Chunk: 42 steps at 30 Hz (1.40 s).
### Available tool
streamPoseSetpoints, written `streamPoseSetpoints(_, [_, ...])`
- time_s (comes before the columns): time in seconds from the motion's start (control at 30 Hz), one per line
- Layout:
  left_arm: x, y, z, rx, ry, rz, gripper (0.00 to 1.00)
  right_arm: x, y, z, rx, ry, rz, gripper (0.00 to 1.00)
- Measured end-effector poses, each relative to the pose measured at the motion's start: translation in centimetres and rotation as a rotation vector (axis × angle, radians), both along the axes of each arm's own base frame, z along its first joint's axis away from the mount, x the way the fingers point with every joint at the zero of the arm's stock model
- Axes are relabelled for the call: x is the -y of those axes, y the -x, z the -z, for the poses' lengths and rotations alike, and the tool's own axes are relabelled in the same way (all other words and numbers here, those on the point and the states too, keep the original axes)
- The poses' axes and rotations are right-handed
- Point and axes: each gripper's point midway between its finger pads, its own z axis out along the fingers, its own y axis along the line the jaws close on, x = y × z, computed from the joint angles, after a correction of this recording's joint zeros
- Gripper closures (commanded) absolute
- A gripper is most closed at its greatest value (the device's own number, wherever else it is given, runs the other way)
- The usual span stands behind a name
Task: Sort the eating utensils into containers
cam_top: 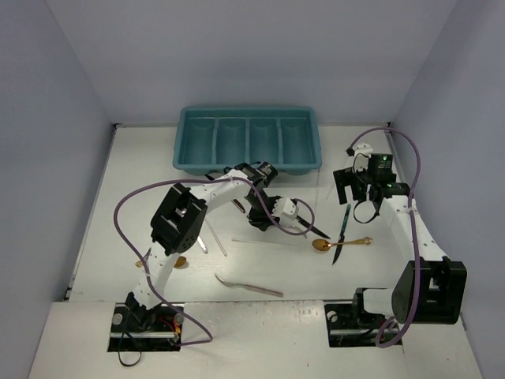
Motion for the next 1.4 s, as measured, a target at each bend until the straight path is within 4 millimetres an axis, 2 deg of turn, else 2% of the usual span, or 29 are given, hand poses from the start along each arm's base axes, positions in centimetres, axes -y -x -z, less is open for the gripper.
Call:
streamPoseSetpoints(0.23, [0.1,0.0,0.3,0.054,-0.031,0.028,0.92,0.5,0.1,-0.1,0.0,0.005,0.007,0.0])
streamPoseSetpoints(0.43, [-1.6,0.9,0.0,0.085,-0.096,0.023,1.0,0.5,0.1,-0.3,0.008,0.003,0.005,0.0])
streamPoseSetpoints(0.5, [-2.2,1.2,-0.9,0.092,-0.105,0.003,1.0,0.4,0.1,-0.3,0.008,-0.001,0.001,0.0])
streamPoseSetpoints(0.6, [-2.4,1.1,-4.4,0.125,-0.07,-0.064,1.0,0.2,0.1,-0.3,0.007,-0.01,-0.006,0.0])
streamPoseSetpoints(0.7, [-2.7,0.5,-10.4,0.183,0.03,-0.174,1.0,0.0,0.0,-0.2,-0.001,-0.021,-0.009,0.0])
streamPoseSetpoints(0.77, [-3.7,-0.7,-14.7,0.215,0.112,-0.298,1.0,-0.1,-0.4,-0.2,-0.004,-0.03,-0.011,0.0])
streamPoseSetpoints(0.83, [-5.7,-2.9,-18.9,0.247,0.196,-0.474,1.0,-0.3,-0.8,-0.2,-0.006,-0.043,-0.013,0.0])
streamPoseSetpoints(0.9, [-8.6,-6.0,-22.3,0.274,0.265,-0.687,1.0,-0.5,-1.0,-0.1,-0.012,-0.055,-0.015,0.0])
streamPoseSetpoints(0.97, [-13.0,-9.6,-24.8,0.301,0.32,-0.92,1.0,-0.6,-1.1,0.0,-0.019,-0.065,-0.014,0.0])
streamPoseSetpoints(1.03, [-17.8,-12.9,-25.7,0.324,0.335,-1.172,1.0,-0.7,-1.3,0.1,-0.023,-0.077,-0.009,0.0])
streamPoseSetpoints(1.1, [-22.8,-15.6,-25.6,0.338,0.322,-1.421,1.0,-0.8,-1.5,0.2,-0.027,-0.087,-0.004,0.0])
streamPoseSetpoints(1.2, [-28.5,-18.9,-24.3,0.366,0.28,-1.705,1.0,-0.9,-1.6,0.5,-0.036,-0.096,0.002,0.0])
streamPoseSetpoints(1.27, [-30.1,-20.4,-23.0,0.362,0.256,-1.812,1.0,-0.9,-1.6,0.7,-0.042,-0.102,0.005,0.0])
streamPoseSetpoints(1.4, [-30.4,-23.1,-20.3,0.321,0.25,-1.919,1.0,-0.8,-1.7,0.7,-0.041,-0.104,0.009,0.0])
